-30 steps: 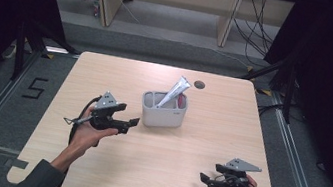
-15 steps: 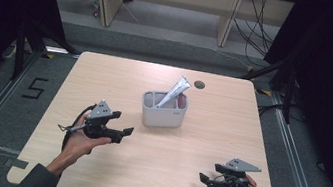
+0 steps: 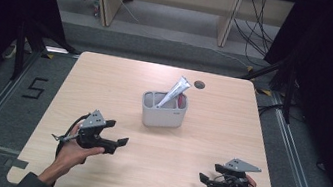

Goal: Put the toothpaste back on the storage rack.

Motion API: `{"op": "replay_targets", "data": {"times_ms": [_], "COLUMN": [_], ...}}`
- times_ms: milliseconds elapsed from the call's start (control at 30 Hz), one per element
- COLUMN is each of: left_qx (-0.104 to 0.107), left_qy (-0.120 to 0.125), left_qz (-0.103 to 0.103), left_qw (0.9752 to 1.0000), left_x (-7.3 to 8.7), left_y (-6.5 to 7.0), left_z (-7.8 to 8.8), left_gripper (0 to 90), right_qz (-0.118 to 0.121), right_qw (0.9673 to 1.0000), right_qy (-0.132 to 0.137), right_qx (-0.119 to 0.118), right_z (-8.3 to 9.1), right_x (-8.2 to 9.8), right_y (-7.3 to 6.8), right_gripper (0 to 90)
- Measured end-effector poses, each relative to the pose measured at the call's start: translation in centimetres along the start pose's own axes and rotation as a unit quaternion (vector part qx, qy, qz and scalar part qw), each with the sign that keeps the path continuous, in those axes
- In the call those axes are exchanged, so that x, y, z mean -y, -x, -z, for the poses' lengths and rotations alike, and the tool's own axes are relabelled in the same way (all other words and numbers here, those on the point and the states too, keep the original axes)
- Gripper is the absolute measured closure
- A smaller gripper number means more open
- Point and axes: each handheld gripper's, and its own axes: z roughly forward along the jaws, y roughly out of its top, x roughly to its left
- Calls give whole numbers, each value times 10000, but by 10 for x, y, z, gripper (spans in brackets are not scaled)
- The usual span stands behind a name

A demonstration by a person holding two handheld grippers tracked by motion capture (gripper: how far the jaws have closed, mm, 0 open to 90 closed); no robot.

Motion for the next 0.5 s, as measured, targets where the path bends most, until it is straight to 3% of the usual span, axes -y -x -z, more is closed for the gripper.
{"op": "replay_targets", "data": {"times_ms": [67, 500], "left_qx": [-89, -91], "left_qy": [-84, -184], "left_qz": [-135, -132], "left_qw": [9998, 9997], "left_x": [4, 24], "left_y": [0, 3], "left_z": [1, 16], "left_gripper": [159, 158], "right_qz": [1, 98], "right_qw": [10000, 9999], "right_qy": [-7, 27], "right_qx": [0, 27], "right_z": [0, 0], "right_x": [0, 0], "right_y": [0, 1], "right_gripper": [277, 277]}}
